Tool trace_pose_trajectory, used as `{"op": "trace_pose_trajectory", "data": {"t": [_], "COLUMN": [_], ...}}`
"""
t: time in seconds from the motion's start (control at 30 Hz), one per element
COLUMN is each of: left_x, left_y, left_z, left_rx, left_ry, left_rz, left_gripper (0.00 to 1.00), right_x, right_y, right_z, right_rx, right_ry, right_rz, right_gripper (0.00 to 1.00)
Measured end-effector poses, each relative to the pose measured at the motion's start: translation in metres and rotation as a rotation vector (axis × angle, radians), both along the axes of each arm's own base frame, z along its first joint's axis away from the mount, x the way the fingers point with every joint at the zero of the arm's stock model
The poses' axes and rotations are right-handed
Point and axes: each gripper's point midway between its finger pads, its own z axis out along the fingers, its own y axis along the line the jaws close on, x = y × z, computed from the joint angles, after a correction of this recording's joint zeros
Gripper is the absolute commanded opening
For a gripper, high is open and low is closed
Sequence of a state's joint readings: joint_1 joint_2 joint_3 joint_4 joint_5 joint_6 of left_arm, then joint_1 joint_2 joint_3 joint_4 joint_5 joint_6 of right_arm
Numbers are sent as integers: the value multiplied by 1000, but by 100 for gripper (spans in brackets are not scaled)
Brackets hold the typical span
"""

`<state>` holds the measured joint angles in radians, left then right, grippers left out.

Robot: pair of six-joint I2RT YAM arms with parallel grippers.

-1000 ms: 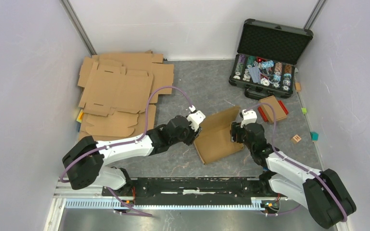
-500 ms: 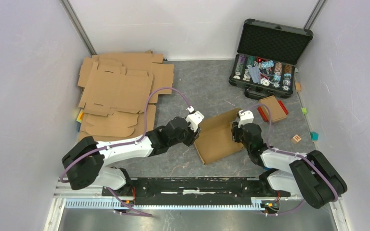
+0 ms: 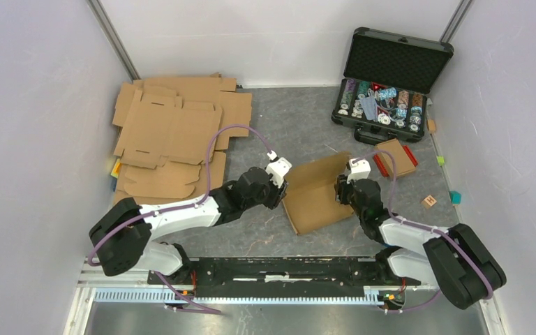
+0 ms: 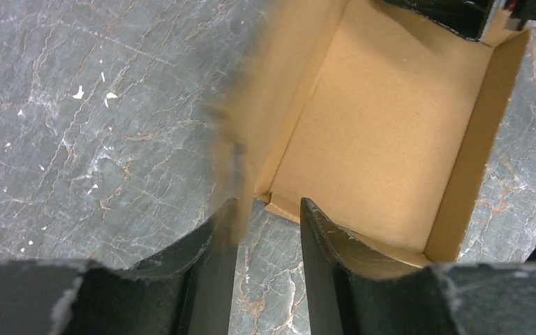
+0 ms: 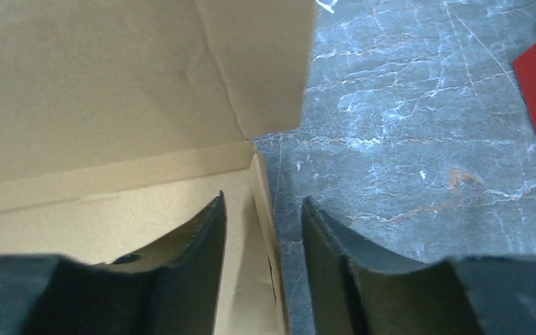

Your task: Fold the paper box

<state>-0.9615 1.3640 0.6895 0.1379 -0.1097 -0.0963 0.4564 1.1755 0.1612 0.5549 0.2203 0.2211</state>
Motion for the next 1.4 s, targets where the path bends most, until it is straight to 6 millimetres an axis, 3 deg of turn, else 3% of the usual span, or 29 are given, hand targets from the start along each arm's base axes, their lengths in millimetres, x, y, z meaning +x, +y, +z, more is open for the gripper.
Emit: {"op": "trace_pose_trajectory", "data": {"t": [0.07, 0.33, 0.5, 0.63, 0.8, 1.0, 1.1, 1.23, 1.4], "left_x": [2, 7, 6, 4, 1, 0, 0, 0, 1], "left_y": [4, 12, 14, 16, 20, 21, 21, 21, 22], "left_z": [-3, -6, 6, 15, 15, 16, 17, 17, 17], "left_rx": [-6, -10, -39, -68, -77, -81, -83, -82, -81], "left_ry": [12, 27, 8, -3, 0, -2, -4, -3, -5], "left_rz": [14, 46, 47, 53, 58, 59, 59, 59, 63], "left_gripper": [45, 42, 43, 41, 31, 13, 6, 3, 2], "right_x": [1, -4, -3, 0, 17, 46, 50, 51, 46], "right_y": [-1, -8, -12, -12, -12, 13, 29, 47, 50], "right_z": [6, 37, 61, 68, 85, 102, 99, 96, 103], "right_rx": [14, 81, 115, 148, 208, 261, 289, 343, 368], "right_ry": [-19, -154, -251, -266, -267, -250, -228, -202, -212], "right_rz": [-9, -37, -51, -25, 17, 153, 243, 340, 360], "right_gripper": [62, 97, 97, 97, 98, 98, 93, 76, 54]}}
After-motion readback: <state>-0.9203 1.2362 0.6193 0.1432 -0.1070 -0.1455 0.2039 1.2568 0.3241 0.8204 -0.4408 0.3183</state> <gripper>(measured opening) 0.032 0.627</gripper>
